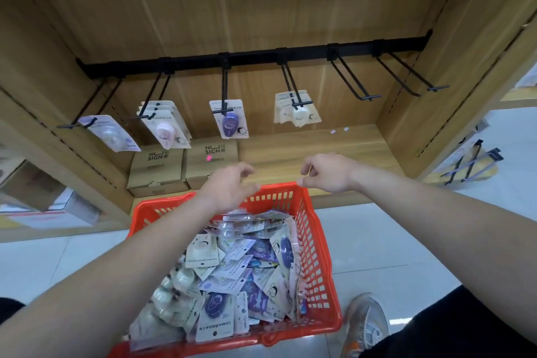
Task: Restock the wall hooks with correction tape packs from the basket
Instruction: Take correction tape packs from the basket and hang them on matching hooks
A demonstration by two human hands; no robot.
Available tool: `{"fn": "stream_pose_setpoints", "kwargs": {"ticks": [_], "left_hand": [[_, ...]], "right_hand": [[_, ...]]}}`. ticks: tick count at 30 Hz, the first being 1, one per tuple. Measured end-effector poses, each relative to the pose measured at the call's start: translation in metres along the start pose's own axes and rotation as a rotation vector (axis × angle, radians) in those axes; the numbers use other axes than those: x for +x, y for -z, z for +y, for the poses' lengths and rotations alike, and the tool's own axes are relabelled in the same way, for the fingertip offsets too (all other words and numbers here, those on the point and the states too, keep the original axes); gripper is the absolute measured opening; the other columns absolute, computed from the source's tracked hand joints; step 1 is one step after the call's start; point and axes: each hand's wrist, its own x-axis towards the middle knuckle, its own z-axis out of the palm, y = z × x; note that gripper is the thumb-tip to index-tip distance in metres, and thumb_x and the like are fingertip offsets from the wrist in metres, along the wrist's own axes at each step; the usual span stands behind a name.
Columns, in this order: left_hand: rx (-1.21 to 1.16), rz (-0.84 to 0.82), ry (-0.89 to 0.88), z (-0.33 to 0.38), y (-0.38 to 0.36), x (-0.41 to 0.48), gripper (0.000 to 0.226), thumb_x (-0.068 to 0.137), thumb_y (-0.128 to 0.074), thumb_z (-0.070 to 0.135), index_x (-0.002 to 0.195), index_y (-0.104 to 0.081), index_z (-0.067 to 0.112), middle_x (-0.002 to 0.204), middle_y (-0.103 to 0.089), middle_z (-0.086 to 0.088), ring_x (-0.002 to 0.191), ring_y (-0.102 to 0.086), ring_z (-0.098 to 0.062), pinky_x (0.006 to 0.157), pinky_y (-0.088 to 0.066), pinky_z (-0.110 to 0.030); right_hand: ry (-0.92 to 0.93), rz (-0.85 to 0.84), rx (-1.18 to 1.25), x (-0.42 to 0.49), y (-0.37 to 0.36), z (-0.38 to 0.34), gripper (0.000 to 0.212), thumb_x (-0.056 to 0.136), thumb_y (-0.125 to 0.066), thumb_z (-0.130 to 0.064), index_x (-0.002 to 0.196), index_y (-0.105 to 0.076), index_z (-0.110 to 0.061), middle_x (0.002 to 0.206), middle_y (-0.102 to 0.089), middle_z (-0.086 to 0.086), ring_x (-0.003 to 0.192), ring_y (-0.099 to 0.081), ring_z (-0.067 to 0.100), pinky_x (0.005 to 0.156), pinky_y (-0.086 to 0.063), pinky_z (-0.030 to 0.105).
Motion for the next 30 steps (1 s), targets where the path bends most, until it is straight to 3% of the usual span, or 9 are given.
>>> {"fn": "stream_pose_setpoints", "kwargs": {"ticks": [3,5,10,13,16,18,21,23,30], "left_hand": [[0.178,-0.084,0.072,-0.061,-0.004,-0.038,0.051,0.097,-0.065,0.044,0.141,-0.055,0.022,0.136,-0.065,0.000,0.113,-0.067,-0.020,0.098,-0.053,-0.035],[0.251,-0.111,0.132,-0.092,-0.009,-0.056,0.051,0.096,-0.064,0.046,0.140,-0.055,0.020,0.137,-0.064,-0.002,0.121,-0.062,-0.022,0.099,-0.049,-0.032],[0.171,-0.129,0.192,-0.142,-0.041,-0.087,0.051,0.097,-0.063,0.041,0.142,-0.054,0.021,0.143,-0.058,-0.005,0.126,-0.058,-0.023,0.104,-0.045,-0.033],[0.126,-0.081,0.221,-0.169,-0.060,-0.099,0.051,0.097,-0.063,0.041,0.142,-0.054,0.019,0.146,-0.052,-0.007,0.122,-0.059,-0.025,0.105,-0.046,-0.035],[0.144,-0.063,0.197,-0.181,-0.072,-0.097,0.055,0.097,-0.061,0.045,0.145,-0.052,0.021,0.150,-0.051,-0.006,0.135,-0.049,-0.025,0.112,-0.042,-0.037],[0.127,-0.049,0.191,-0.184,-0.077,-0.093,0.058,0.096,-0.060,0.048,0.147,-0.051,0.021,0.148,-0.055,-0.006,0.139,-0.043,-0.026,0.114,-0.039,-0.038],[0.094,-0.032,0.195,-0.185,-0.087,-0.093,0.055,0.095,-0.060,0.049,0.144,-0.056,0.024,0.143,-0.060,-0.002,0.138,-0.038,-0.026,0.115,-0.034,-0.037],[0.088,-0.005,0.170,-0.187,-0.095,-0.099,0.048,0.096,-0.060,0.047,0.141,-0.060,0.028,0.149,-0.054,0.003,0.137,-0.034,-0.025,0.116,-0.029,-0.035],[0.169,0.029,0.078,-0.190,-0.103,-0.114,0.043,0.095,-0.049,0.058,0.134,-0.063,0.045,0.146,-0.055,0.018,0.125,-0.035,-0.019,0.107,-0.033,-0.031]], "right_hand": [[0.063,-0.041,-0.066,0.000,-0.025,-0.029,0.039,0.098,-0.060,-0.049,0.123,-0.063,-0.018,0.122,-0.069,0.005,0.113,-0.062,0.026,0.091,-0.050,0.035],[0.115,-0.098,-0.102,0.000,-0.054,-0.048,0.037,0.098,-0.060,-0.050,0.121,-0.063,-0.020,0.118,-0.069,0.003,0.108,-0.064,0.025,0.090,-0.051,0.035],[0.179,-0.306,-0.159,0.009,-0.141,-0.076,0.033,0.100,-0.058,-0.047,0.116,-0.058,-0.018,0.112,-0.064,0.002,0.105,-0.060,0.027,0.086,-0.048,0.037],[0.127,-0.211,-0.003,0.018,-0.180,-0.092,0.033,0.102,-0.056,-0.044,0.123,-0.055,-0.018,0.118,-0.055,0.003,0.111,-0.056,0.029,0.084,-0.043,0.036],[0.103,0.004,0.098,0.025,-0.208,-0.113,0.035,0.104,-0.052,-0.039,0.131,-0.058,-0.018,0.129,-0.059,0.004,0.121,-0.051,0.028,0.097,-0.042,0.038],[0.108,0.099,0.144,0.031,-0.221,-0.128,0.027,0.103,-0.051,-0.039,0.119,-0.063,-0.022,0.118,-0.063,-0.001,0.115,-0.055,0.024,0.095,-0.045,0.038],[0.068,0.107,0.284,0.042,-0.233,-0.142,0.015,0.100,-0.057,-0.043,0.096,-0.060,-0.029,0.094,-0.066,-0.008,0.090,-0.063,0.016,0.075,-0.053,0.036],[0.045,0.135,0.322,0.045,-0.236,-0.144,0.016,0.099,-0.061,-0.041,0.091,-0.057,-0.028,0.084,-0.064,-0.011,0.078,-0.062,0.013,0.064,-0.049,0.032],[0.025,0.220,0.342,0.041,-0.253,-0.131,0.029,0.091,-0.073,-0.043,0.095,-0.054,-0.022,0.088,-0.062,-0.005,0.084,-0.061,0.016,0.073,-0.053,0.036]]}}
